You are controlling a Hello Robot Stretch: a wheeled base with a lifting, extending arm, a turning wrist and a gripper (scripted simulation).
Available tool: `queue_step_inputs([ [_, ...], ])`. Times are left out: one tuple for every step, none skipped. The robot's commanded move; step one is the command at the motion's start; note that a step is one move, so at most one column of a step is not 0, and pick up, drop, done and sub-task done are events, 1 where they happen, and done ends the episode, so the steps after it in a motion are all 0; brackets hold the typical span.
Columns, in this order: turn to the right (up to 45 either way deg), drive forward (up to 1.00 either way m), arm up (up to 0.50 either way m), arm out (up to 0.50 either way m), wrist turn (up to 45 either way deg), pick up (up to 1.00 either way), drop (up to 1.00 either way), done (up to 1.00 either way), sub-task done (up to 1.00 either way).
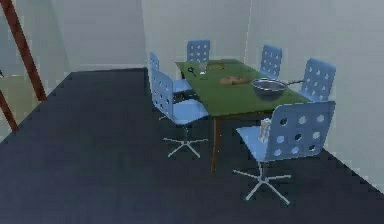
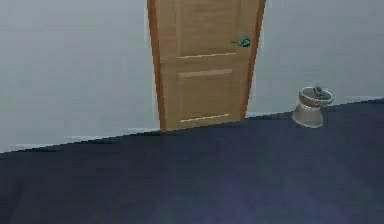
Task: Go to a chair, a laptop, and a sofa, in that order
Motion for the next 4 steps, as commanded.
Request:
queue_step_inputs([
  [12.0,0.0,0.0,0.0,0.0,0.0,0.0,0.0,0.0],
  [0.0,0.3,0.0,0.0,0.0,0.0,0.0,0.0,0.0],
  [15.0,0.0,0.0,0.0,0.0,0.0,0.0,0.0,0.0],
  [0.0,0.0,0.0,0.0,0.0,0.0,0.0,0.0,1.0],
])
